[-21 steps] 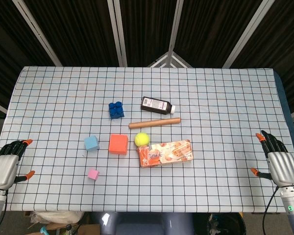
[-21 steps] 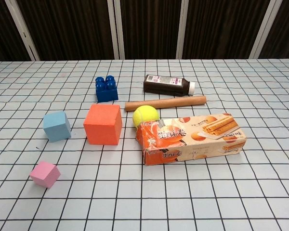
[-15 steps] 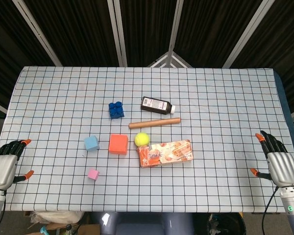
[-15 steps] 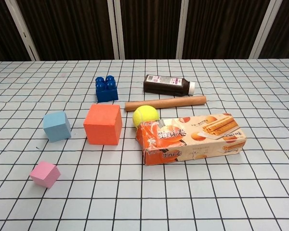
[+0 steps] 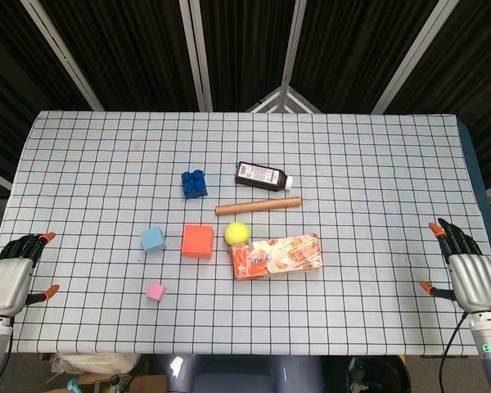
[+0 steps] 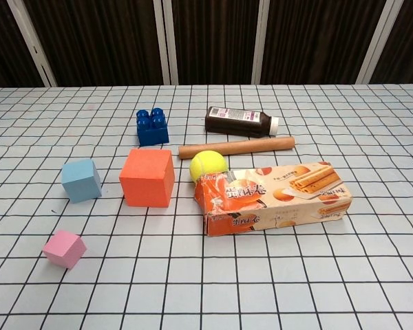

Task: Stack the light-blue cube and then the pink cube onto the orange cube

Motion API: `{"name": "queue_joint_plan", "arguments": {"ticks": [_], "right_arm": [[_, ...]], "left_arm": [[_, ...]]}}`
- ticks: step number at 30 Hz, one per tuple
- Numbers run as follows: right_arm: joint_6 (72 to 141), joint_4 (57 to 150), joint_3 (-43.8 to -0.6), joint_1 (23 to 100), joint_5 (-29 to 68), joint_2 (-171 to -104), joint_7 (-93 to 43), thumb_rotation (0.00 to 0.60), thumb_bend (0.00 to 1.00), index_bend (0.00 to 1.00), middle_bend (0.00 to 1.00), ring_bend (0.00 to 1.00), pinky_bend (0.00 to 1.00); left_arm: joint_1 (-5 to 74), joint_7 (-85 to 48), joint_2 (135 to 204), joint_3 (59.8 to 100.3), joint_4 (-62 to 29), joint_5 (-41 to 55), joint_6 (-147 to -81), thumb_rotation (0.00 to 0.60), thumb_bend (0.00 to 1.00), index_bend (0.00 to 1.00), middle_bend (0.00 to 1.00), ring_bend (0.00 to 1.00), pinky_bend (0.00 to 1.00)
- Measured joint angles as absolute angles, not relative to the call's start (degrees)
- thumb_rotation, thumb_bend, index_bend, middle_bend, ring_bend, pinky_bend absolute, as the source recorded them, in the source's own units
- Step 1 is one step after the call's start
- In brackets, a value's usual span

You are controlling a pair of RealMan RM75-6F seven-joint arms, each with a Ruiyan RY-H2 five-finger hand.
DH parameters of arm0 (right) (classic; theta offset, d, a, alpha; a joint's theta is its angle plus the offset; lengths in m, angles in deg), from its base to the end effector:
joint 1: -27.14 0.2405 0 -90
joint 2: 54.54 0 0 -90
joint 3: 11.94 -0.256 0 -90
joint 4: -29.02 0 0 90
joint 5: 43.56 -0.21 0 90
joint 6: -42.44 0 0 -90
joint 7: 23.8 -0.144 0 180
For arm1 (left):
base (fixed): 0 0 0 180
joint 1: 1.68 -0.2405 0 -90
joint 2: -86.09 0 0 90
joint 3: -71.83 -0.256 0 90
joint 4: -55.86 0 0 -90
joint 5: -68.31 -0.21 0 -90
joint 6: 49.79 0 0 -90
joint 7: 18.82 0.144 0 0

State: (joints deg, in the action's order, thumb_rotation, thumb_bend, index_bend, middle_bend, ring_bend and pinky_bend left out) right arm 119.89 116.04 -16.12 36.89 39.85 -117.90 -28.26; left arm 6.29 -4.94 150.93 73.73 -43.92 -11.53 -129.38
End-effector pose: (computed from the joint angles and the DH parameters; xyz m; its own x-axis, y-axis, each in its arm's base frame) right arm -0.3255 -0.2150 0.1632 0.4148 -0.0652 0.9076 -0.9099 -0.0254 0.4141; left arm -0.2929 0.1896 0.1327 0.4748 0.1178 0.8722 0.8777 0.0092 -0.4791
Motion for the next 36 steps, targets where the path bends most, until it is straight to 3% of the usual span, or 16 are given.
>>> {"name": "queue_joint_plan", "arguments": {"ticks": [6,10,13,24,36], "right_arm": [[120.05,116.19,-15.82,36.74,40.28,-117.79,-28.30,0.600,0.13,0.00,0.02,0.06,0.16],[119.49,116.06,-15.76,36.80,40.01,-117.72,-28.65,0.600,0.13,0.00,0.02,0.06,0.16],[118.71,115.97,-15.76,37.02,39.71,-117.58,-29.32,0.600,0.13,0.00,0.01,0.06,0.16],[117.31,114.75,-15.45,37.58,40.07,-117.24,-32.61,0.600,0.13,0.00,0.02,0.06,0.16],[116.43,113.43,-15.23,37.94,40.38,-116.89,-35.39,0.600,0.13,0.00,0.02,0.06,0.16]], "left_arm": [[6.91,-5.77,151.62,73.70,-43.40,-12.62,-128.88,0.600,0.19,0.14,0.23,0.17,0.19],[7.67,-3.64,153.10,75.06,-43.65,-10.43,-128.50,0.600,0.19,0.20,0.48,0.47,0.54],[8.42,-0.75,155.01,76.47,-43.97,-9.26,-128.92,0.600,0.17,0.23,0.60,0.58,0.67],[14.46,17.35,165.32,81.93,-45.95,-0.53,-128.55,0.600,0.14,0.31,0.74,0.72,0.79],[22.17,33.71,178.58,86.40,-45.40,12.93,-130.67,0.600,0.13,0.28,0.75,0.73,0.81]]}}
